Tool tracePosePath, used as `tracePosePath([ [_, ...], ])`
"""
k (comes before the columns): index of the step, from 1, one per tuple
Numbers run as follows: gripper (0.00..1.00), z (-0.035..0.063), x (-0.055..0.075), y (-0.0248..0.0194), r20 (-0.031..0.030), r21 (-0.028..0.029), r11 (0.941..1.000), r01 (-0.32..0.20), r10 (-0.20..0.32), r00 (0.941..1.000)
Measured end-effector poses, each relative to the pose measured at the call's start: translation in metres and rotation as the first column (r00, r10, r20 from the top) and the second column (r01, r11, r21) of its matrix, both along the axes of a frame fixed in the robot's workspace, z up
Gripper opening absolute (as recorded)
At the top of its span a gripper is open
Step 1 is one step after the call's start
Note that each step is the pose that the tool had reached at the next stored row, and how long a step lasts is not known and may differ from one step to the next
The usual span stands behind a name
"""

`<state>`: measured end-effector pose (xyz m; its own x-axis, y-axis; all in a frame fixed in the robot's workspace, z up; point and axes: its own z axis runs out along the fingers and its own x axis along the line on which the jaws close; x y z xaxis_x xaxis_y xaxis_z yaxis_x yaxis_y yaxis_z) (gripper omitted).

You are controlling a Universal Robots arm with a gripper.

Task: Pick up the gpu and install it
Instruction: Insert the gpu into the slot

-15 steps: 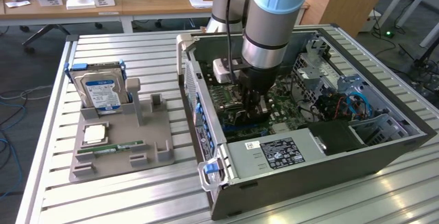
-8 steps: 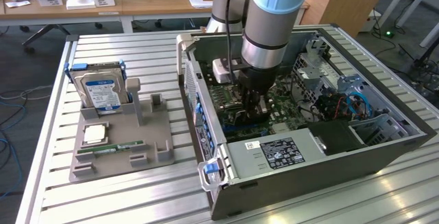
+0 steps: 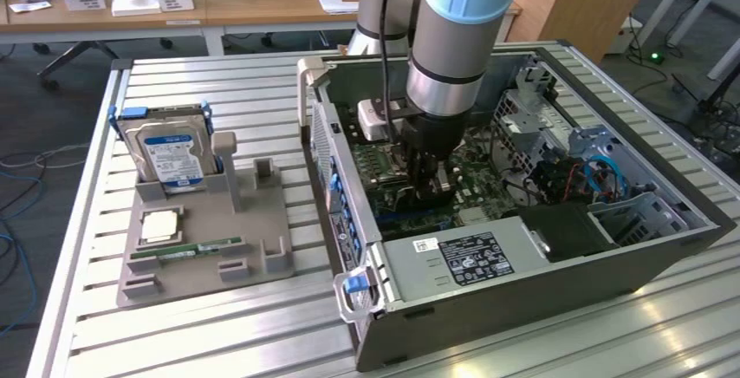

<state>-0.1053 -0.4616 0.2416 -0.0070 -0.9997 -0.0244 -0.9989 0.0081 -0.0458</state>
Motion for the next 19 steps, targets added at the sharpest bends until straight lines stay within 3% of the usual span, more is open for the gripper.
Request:
tracePosePath([
  [19, 0.26, -0.0005, -0.0009, 0.0, 0.0001, 0.0, 1.0, 0.0, 0.0, 1.0],
])
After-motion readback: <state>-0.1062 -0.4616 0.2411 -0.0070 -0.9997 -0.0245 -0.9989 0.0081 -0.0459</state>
